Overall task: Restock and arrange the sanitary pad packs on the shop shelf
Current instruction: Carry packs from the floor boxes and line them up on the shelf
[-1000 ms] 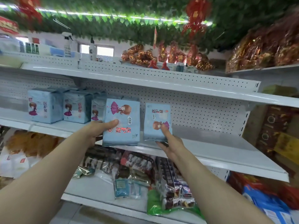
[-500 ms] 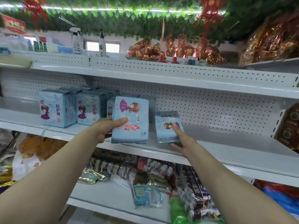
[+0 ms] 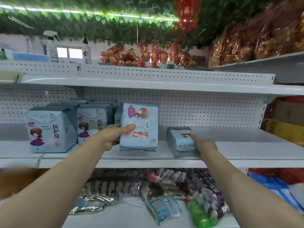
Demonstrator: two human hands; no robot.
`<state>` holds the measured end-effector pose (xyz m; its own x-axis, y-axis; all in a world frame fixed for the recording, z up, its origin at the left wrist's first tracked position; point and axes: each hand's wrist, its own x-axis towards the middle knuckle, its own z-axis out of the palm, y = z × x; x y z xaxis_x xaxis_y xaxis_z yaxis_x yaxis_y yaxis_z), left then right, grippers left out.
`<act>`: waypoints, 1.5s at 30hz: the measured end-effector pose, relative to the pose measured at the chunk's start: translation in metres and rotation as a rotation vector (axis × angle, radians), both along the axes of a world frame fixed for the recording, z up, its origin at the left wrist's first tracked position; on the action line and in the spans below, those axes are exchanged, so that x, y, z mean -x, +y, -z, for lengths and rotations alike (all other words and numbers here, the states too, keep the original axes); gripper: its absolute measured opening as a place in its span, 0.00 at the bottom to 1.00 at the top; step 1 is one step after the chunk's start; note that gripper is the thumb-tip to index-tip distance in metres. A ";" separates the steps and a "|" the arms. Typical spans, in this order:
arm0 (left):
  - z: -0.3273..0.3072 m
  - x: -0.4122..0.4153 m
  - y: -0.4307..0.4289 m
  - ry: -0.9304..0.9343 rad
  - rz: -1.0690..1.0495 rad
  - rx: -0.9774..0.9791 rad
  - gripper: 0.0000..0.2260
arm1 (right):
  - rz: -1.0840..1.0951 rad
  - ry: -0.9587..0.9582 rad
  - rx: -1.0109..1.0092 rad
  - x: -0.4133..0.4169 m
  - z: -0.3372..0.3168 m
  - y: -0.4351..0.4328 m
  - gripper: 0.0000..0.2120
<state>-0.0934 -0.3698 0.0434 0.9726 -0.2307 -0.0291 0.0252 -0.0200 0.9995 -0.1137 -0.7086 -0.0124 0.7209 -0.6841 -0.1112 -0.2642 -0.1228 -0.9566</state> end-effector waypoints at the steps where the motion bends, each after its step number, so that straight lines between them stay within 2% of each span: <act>1: 0.000 -0.001 0.005 0.001 0.025 -0.002 0.25 | 0.024 0.032 0.059 0.004 -0.002 0.004 0.32; 4: 0.002 -0.005 0.020 -0.002 0.070 -0.001 0.23 | 0.127 0.192 0.375 0.010 -0.011 0.014 0.35; 6: 0.001 -0.007 0.027 -0.005 0.092 -0.017 0.21 | 0.172 0.098 0.486 0.012 -0.021 0.029 0.32; 9: 0.001 -0.008 0.035 -0.011 0.125 -0.025 0.13 | -0.005 -0.263 0.352 0.021 -0.045 0.076 0.23; 11: 0.001 -0.007 0.039 -0.026 0.143 -0.032 0.12 | -0.181 -0.344 0.178 0.028 -0.061 0.115 0.19; 14: 0.001 -0.003 0.044 -0.050 0.184 -0.057 0.21 | -0.355 -0.283 -0.074 0.034 -0.077 0.152 0.31; 16: 0.000 -0.002 0.050 -0.075 0.225 -0.086 0.26 | -0.453 -0.256 -0.151 0.034 -0.080 0.162 0.35; 20: -0.003 -0.001 0.061 -0.122 0.270 -0.129 0.31 | -0.553 -0.252 -0.146 0.035 -0.082 0.168 0.31; 25: -0.013 0.001 0.071 -0.185 0.237 -0.189 0.34 | -0.595 -0.236 -0.122 0.037 -0.090 0.174 0.33; 28: -0.023 0.009 0.073 -0.206 0.224 -0.229 0.25 | -0.592 -0.223 -0.110 0.041 -0.095 0.180 0.34; 30: -0.027 0.013 0.076 -0.209 0.199 -0.264 0.23 | -0.599 -0.223 -0.106 0.042 -0.097 0.182 0.33; 35: -0.031 0.023 0.090 -0.246 0.138 -0.369 0.26 | -0.698 -0.189 -0.132 0.046 -0.100 0.188 0.29; 39: -0.030 0.028 0.106 -0.282 0.096 -0.427 0.33 | -0.793 -0.184 -0.232 0.048 -0.104 0.196 0.30; 43: -0.028 0.031 0.125 -0.236 0.128 -0.290 0.35 | -0.864 -0.262 -0.362 0.046 -0.102 0.207 0.30; 45: -0.026 0.029 0.135 -0.270 0.208 -0.257 0.43 | -0.896 -0.274 -0.405 0.042 -0.099 0.212 0.32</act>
<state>-0.1225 -0.2347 0.0692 0.8867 -0.4413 0.1379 -0.2674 -0.2462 0.9316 -0.1555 -0.4968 0.0863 0.9846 0.1720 0.0315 0.0003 0.1786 -0.9839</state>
